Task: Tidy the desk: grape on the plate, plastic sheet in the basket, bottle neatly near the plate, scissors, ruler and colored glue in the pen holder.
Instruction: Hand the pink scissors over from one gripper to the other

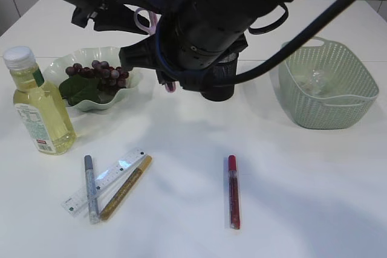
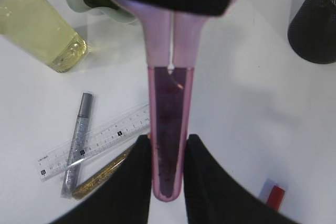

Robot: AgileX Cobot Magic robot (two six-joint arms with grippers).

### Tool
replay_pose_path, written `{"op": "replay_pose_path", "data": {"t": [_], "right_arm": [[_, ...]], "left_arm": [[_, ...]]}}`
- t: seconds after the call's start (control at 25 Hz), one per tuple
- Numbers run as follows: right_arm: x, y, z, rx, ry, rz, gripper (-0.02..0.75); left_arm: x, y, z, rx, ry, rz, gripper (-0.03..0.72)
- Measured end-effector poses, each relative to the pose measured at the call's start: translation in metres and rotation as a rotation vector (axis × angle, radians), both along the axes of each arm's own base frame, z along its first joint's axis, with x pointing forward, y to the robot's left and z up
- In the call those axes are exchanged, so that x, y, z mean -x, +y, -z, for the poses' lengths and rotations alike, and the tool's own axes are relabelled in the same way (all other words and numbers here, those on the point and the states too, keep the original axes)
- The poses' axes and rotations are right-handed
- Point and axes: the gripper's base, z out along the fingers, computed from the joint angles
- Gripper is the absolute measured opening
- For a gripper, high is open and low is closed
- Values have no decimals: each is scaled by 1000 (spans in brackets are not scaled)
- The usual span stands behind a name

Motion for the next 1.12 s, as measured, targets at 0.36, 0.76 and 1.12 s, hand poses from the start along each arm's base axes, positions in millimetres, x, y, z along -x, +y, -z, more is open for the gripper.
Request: {"op": "replay_pose_path", "data": {"t": [0.36,0.76,1.12], "right_arm": [[1,1,0,-12,10,4,155],[1,1,0,-20,16,6,155],[-1,4,-6,-55,-3,8,155]], "left_arm": [[-5,-5,7,5,-9,-7,423],[-6,-6,7,22,-22,2,323],[-6,-6,7,20,-28,6,299]]}}
